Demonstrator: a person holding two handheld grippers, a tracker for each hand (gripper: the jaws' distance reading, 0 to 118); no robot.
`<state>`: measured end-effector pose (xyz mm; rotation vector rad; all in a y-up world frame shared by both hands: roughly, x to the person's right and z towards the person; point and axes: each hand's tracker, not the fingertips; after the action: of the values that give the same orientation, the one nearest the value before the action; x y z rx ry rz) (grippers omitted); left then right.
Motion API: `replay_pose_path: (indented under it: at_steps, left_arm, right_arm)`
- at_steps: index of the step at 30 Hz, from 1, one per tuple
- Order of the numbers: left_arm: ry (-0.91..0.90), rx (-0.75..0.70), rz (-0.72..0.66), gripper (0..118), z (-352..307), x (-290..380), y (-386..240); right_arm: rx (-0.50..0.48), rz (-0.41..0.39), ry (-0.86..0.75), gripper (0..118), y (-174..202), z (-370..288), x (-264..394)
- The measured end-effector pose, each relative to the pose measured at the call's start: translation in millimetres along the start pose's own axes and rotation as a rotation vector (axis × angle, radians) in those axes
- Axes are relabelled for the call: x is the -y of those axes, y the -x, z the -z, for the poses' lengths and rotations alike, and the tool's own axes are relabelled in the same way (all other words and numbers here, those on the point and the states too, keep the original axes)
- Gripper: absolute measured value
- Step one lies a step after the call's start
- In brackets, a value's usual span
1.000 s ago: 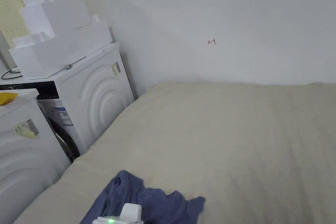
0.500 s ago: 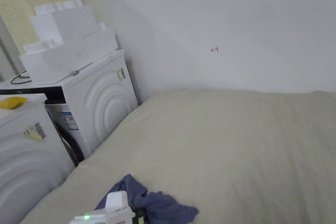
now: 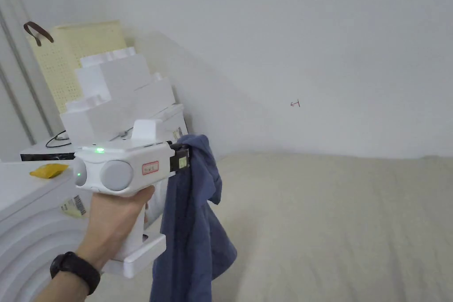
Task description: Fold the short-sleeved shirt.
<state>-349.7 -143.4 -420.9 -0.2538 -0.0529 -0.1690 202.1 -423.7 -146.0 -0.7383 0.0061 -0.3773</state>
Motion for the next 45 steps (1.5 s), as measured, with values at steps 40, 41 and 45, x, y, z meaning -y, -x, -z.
replay_pose_path:
  at_steps: [40,41,45]
  left_arm:
    - [0.161,0.474,-0.257,102,-81,198,-259]
    - [0.179,0.417,-0.289,102,-94,196,-239]
    - [0.085,0.264,-0.324,100,-148,196,-186]
  right_arm:
    - [-0.009,-0.085,-0.144,4,-31,-35,-37]
    - [-0.030,-0.107,-0.147,4,-21,-34,-41]
    - [-0.078,-0.189,-0.162,4,12,-32,-48]
